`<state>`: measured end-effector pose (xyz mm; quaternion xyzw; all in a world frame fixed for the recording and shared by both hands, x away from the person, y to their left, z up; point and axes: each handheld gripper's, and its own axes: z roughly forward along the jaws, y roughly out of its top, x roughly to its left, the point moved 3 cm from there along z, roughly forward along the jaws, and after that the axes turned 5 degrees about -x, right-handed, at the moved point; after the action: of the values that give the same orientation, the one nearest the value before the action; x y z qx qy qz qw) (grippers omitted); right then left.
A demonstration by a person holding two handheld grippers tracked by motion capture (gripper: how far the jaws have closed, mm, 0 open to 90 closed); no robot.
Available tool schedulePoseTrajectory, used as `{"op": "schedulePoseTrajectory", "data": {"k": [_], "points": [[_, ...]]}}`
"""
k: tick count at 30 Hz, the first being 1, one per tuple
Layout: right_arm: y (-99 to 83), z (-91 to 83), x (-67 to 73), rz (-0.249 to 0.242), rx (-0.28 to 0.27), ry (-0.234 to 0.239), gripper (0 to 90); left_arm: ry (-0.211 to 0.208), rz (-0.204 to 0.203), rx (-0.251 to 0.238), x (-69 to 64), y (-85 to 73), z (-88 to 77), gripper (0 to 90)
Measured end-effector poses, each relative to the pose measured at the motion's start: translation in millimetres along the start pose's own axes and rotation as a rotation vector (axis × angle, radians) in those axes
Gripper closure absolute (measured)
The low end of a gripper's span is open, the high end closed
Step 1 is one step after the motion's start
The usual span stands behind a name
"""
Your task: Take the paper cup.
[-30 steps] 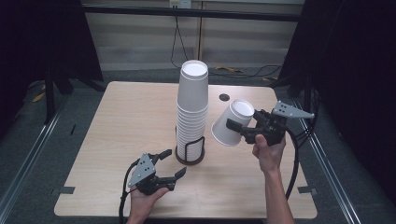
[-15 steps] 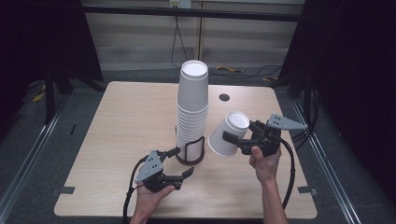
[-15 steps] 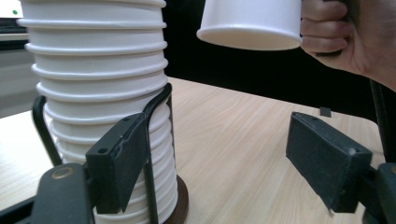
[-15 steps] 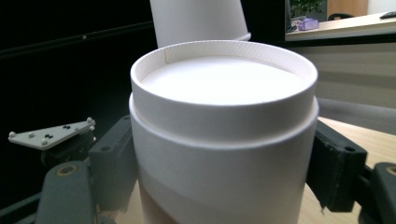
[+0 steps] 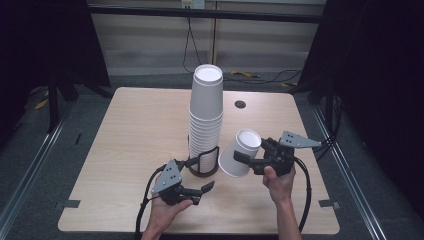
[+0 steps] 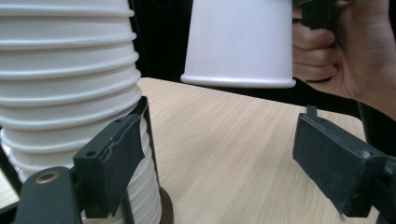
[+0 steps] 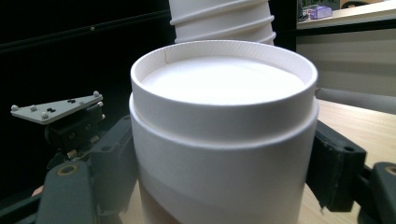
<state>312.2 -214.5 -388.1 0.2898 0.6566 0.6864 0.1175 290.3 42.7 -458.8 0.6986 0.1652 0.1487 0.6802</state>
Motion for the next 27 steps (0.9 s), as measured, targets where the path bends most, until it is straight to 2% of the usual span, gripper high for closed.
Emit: {"op": "schedulePoseTrajectory", "data": {"k": [8, 12, 17, 23, 25, 27], "points": [[-6.5, 4.6, 6.6, -0.01, 0.021, 0.014, 22.6, -0.032, 0.018, 0.006, -4.5, 3.2, 5.7, 15.6], [-9.0, 6.5, 8.6, -0.009, 0.025, 0.022, 22.6, -0.034, 0.02, 0.001, -5.3, 3.9, 7.1, 15.6], [-19.5, 8.4, 9.2, 0.017, 0.023, 0.033, 22.6, -0.053, 0.022, 0.001, -6.2, 3.8, 9.4, 15.4], [-28.3, 12.8, 12.5, 0.036, 0.033, 0.05, 22.6, -0.067, 0.028, 0.027, -5.6, 1.1, 12.6, 15.3], [-35.9, 14.9, 11.7, 0.052, 0.034, 0.058, 22.6, -0.086, 0.012, 0.021, -6.0, -0.9, 16.3, 15.3], [-38.2, 15.7, 12.6, 0.055, 0.03, 0.072, 22.6, -0.087, 0.024, 0.037, -5.3, -1.5, 16.3, 15.1]]}}
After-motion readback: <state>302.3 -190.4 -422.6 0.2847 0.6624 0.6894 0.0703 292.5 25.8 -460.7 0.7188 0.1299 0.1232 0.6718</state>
